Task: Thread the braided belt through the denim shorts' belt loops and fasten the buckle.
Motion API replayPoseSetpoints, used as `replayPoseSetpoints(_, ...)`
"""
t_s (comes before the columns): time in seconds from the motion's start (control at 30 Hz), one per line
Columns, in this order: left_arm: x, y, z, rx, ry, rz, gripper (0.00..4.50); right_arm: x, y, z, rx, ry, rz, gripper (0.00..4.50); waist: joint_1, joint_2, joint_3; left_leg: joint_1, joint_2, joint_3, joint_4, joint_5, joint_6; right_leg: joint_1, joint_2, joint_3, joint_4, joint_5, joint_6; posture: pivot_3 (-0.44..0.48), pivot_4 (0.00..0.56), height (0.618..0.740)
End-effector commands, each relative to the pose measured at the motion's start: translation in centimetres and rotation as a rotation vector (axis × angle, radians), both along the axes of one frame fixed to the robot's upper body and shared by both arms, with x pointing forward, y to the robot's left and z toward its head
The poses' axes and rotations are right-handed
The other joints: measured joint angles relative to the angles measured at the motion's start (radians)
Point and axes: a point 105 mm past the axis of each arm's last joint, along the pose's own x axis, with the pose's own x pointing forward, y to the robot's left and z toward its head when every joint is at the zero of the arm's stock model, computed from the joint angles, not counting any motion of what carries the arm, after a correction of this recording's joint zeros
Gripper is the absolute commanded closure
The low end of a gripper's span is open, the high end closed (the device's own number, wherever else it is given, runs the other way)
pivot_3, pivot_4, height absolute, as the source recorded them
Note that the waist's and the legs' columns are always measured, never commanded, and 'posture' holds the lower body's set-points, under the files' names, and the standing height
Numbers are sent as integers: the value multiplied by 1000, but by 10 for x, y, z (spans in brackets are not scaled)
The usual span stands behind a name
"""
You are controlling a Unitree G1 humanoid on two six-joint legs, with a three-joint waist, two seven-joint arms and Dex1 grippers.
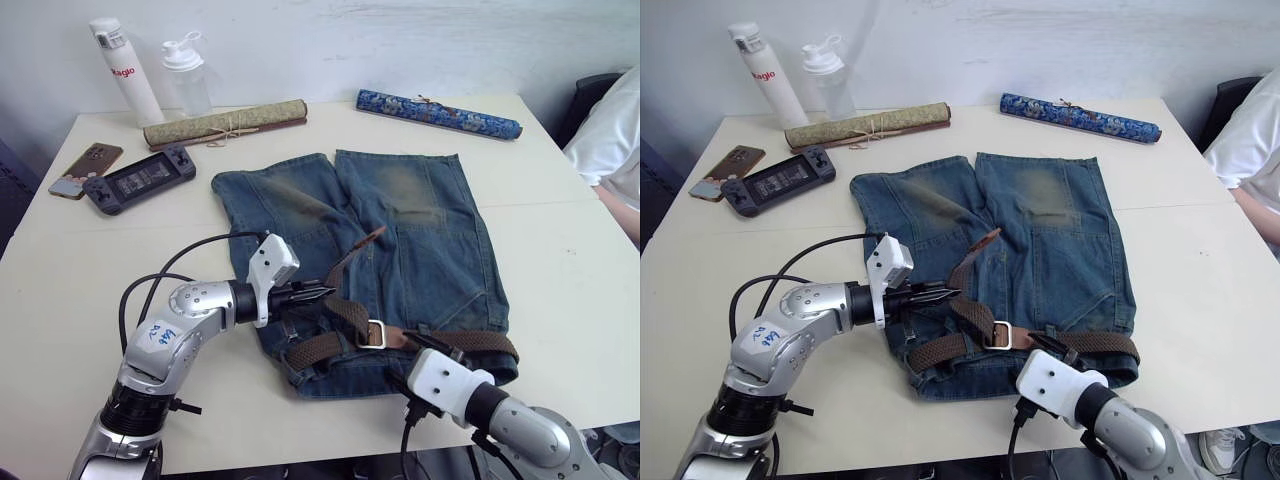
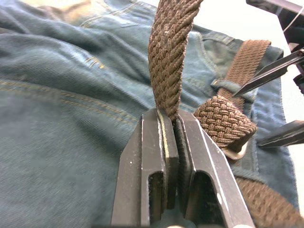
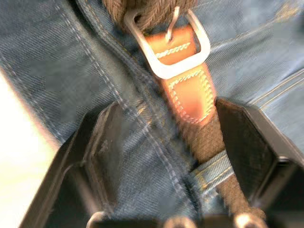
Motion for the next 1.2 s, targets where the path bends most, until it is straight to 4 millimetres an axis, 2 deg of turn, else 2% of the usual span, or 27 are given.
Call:
replayPoseSetpoints(0.03, 0, 0, 15, -47, -22, 4, 4500, -1, 11, 33, -34, -210, 8, 1198, 0, 0, 0, 0, 0, 0, 0, 0, 0, 0, 0, 0, 0, 0, 0, 0, 150, 737)
replayPoseSetpoints(0.1, 2, 1, 21, -104, 8, 17, 4500, 2, 14, 33, -44, -246, 5, 1198, 1, -1, 0, 0, 0, 0, 1, 0, 0, 0, 0, 0, 1, 0, 0, 0, 150, 737)
replayPoseSetpoints(0.2, -4, -4, 51, -300, 62, -45, 4500, 8, 17, 36, -34, -298, -20, 1198, 2, -1, 0, -1, 0, 0, 1, 0, 0, -1, 0, 0, 1, 0, 0, 0, 150, 737)
replayPoseSetpoints(0.3, -7, -7, 64, -352, 70, -67, 4500, 7, 18, 34, -49, -291, -17, 1198, 1, -2, 1, -1, 0, 0, 1, 1, -1, -1, 0, 0, 2, 0, 0, 0, 150, 737)
replayPoseSetpoints(0.63, 1, -3, 67, -367, 111, -11, 4500, 2, 22, 23, -64, -267, -8, 1198, 0, -2, 1, 0, 1, 0, 1, 1, -2, -1, 2, 1, 2, 0, 0, 0, 150, 737)
replayPoseSetpoints(1.0, 1, -3, 62, -338, 116, 4, 4500, 18, 19, 23, -65, -299, -105, 1198, 0, -2, 1, 0, 0, 0, 1, 1, -2, -1, 3, 1, 3, 0, 0, 0, 150, 737)
replayPoseSetpoints(1.03, 2, -3, 61, -335, 117, 7, 4500, 18, 20, 22, -62, -298, -107, 1746, 0, -2, 1, 0, 0, 0, 1, 1, -2, -1, 4, 1, 3, 0, -1, 0, 150, 737)
replayPoseSetpoints(1.07, 2, -3, 61, -334, 117, 8, 4500, 18, 20, 22, -60, -298, -108, 2052, 0, -2, 1, 0, 0, 0, 1, 1, -2, -1, 4, 1, 3, 0, -1, 0, 150, 737)
replayPoseSetpoints(1.2, 3, -1, 57, -309, 114, 22, 4500, 21, 21, 26, -40, -316, -135, 3728, 0, -2, 1, 0, 0, 0, 1, 1, -2, -1, 4, 1, 3, 0, -1, 0, 150, 737)
